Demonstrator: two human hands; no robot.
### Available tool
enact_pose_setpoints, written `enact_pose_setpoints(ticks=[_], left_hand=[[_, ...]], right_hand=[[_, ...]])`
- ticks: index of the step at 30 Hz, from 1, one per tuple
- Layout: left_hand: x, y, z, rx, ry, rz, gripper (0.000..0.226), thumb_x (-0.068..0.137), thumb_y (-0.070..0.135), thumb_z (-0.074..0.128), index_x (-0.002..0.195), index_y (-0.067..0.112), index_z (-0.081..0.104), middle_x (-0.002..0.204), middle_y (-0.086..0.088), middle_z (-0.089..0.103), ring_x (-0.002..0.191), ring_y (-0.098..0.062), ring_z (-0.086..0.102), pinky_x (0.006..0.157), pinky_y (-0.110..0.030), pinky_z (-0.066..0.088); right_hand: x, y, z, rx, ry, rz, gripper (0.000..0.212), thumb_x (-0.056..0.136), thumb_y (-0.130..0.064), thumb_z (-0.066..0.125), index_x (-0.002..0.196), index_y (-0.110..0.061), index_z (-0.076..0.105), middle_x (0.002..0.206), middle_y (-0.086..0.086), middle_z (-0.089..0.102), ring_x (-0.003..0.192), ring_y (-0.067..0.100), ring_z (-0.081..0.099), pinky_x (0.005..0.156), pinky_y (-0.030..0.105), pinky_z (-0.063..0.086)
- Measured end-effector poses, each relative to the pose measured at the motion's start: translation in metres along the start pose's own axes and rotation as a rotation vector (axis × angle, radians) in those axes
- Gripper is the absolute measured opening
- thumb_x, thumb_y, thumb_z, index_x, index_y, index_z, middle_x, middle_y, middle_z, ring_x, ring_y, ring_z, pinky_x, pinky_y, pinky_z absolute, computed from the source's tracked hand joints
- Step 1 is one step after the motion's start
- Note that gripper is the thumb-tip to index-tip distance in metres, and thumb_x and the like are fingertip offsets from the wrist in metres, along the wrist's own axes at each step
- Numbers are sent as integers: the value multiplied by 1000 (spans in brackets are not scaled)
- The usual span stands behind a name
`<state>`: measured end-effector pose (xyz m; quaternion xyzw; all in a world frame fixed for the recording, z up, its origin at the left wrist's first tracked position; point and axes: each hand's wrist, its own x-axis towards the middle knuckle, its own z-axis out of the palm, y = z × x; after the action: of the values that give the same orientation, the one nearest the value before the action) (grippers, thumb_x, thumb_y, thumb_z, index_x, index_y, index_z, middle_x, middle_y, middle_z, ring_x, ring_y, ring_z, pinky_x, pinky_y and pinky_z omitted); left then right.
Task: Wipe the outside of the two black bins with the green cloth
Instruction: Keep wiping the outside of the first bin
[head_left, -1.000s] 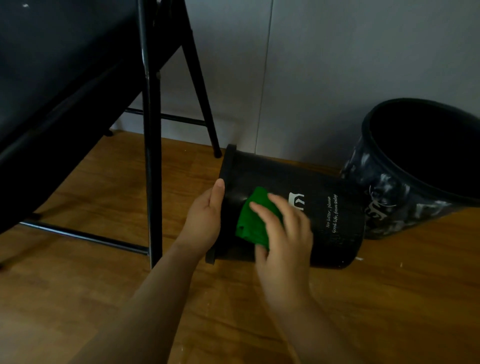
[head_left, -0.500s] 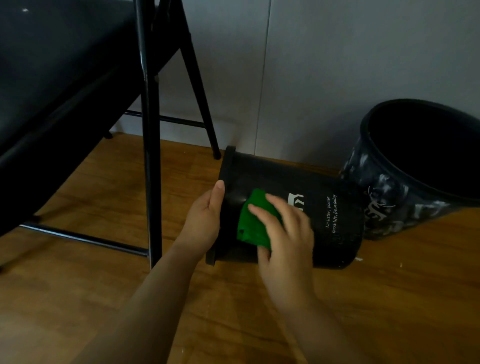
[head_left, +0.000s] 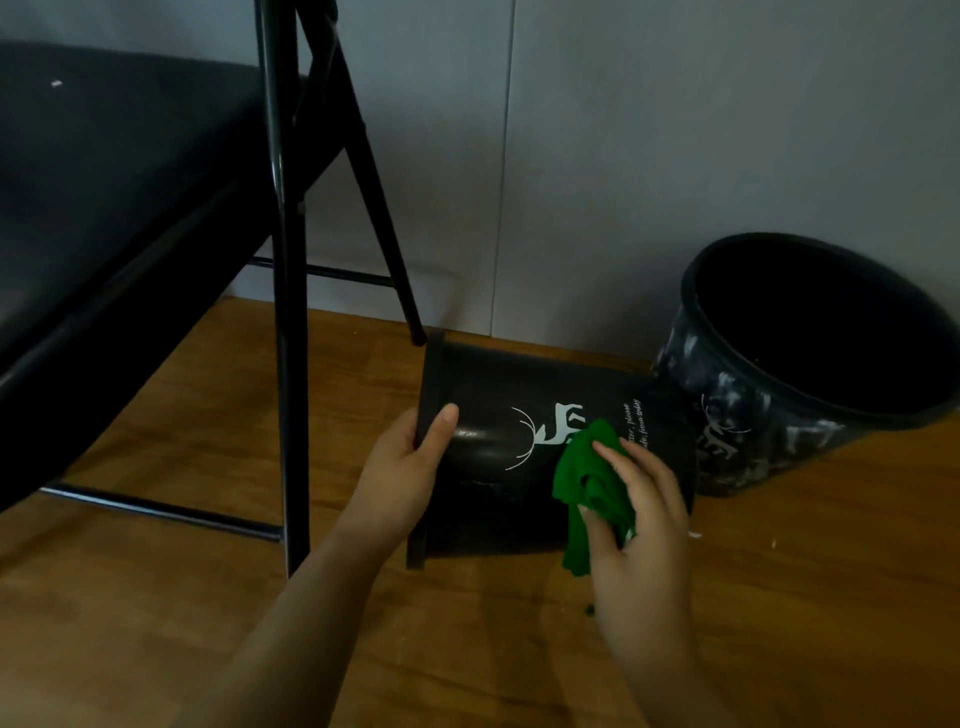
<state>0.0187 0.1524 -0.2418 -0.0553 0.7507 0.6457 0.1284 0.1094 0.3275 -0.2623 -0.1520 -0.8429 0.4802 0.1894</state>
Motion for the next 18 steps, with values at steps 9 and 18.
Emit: enact_pose_setpoints(ticks=[9,18], left_hand=[[-19,22,12,-91,-19,-70,25,100,40,47,118,29,59,109,3,70,98,-13,68,79,-28,53],[-37,64,25,133,-95,116,16,99,33,52,104,31,66,95,15,73,90,-1,69,77,-24,58]], right_hand=[[39,-24,-22,266,8,301,41,91,-17,64,125,-38,55,123,-13,57,114,10,57,97,42,51],[74,-85,-112,287,-238,419,22,91,-15,65,108,-29,62,98,-8,69,89,10,65,70,26,49]])
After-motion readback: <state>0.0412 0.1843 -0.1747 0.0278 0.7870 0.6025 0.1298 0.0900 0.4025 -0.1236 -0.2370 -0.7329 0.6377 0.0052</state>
